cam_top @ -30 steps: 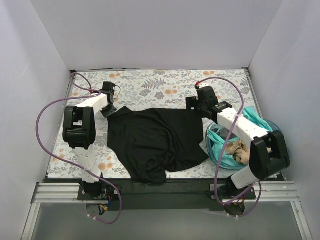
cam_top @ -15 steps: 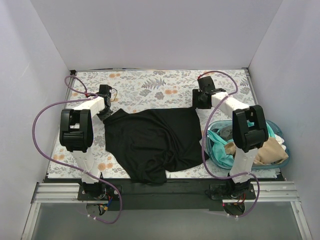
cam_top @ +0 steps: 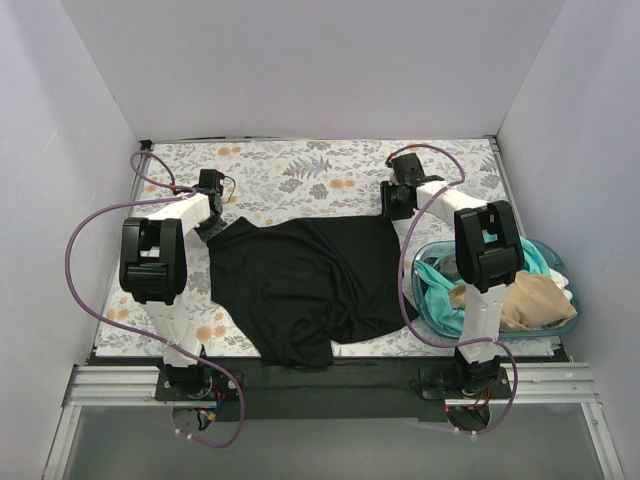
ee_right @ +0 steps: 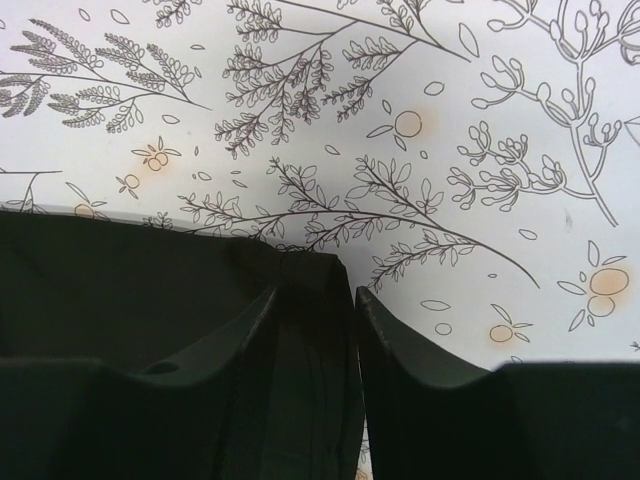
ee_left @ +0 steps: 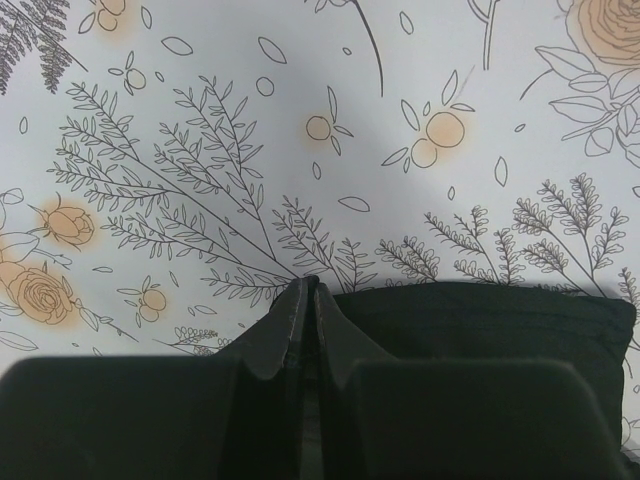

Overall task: Fold and stack the t-shirts
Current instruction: Flatten the tshirt out

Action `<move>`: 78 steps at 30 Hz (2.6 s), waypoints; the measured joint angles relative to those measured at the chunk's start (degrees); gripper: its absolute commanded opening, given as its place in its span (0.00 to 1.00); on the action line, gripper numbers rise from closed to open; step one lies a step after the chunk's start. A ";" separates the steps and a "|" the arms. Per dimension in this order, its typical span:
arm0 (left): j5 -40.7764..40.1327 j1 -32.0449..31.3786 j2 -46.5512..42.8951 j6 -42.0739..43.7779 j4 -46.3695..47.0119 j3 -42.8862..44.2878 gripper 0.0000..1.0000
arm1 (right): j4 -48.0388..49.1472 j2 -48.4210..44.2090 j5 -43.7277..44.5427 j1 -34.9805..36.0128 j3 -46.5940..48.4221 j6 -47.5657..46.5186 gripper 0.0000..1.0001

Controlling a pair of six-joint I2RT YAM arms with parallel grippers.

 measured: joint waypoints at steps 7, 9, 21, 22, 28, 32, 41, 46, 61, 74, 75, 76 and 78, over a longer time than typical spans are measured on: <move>-0.02 0.00 0.00 -0.42 0.09 0.00 0.00 | 0.02 1.07 -0.33 0.00 0.11 -0.44 0.21; 0.00 0.00 0.00 -0.50 0.35 -0.02 0.00 | 0.04 1.14 -0.79 0.00 0.11 -0.57 0.17; 2.78 0.00 -3.41 1.53 5.49 -2.27 0.00 | 1.22 2.32 -2.05 0.00 1.20 -2.19 0.01; 2.75 0.00 -3.43 1.51 5.55 -2.27 0.00 | 1.25 2.40 -2.03 0.00 1.33 -2.29 0.01; 2.84 0.00 -5.51 1.38 6.62 -3.08 0.00 | 1.92 2.43 -1.31 0.00 1.44 -3.04 0.01; 5.29 0.00 -10.43 1.95 7.69 -3.26 0.00 | 3.87 -0.33 -0.42 0.00 -0.90 -4.07 0.01; 10.56 -0.02 -23.87 2.25 9.70 1.01 0.00 | 7.54 -20.59 2.56 0.00 -6.86 -5.75 0.01; 13.62 -0.02 -33.64 3.74 11.54 4.96 0.00 | 9.07 -32.33 4.24 0.00 -8.39 -6.54 0.01; 18.34 0.00 -50.14 9.33 13.77 30.42 0.00 | 8.83 -62.23 -1.77 0.07 -4.39 -8.68 0.01; 18.27 0.00 -56.39 15.23 18.01 45.44 0.00 | 8.63 -70.10 -11.23 0.09 6.10 -8.92 0.01; 18.23 0.00 -56.39 15.63 18.51 45.92 0.00 | 8.68 -70.14 -11.23 0.09 6.56 -9.01 0.01; 18.16 0.00 -56.39 16.06 19.19 46.03 0.00 | 8.74 -70.12 -11.19 0.09 6.84 -9.16 0.01; 17.92 0.00 -56.06 16.76 20.57 45.42 0.00 | 8.74 -69.72 -11.13 0.09 6.88 -9.51 0.01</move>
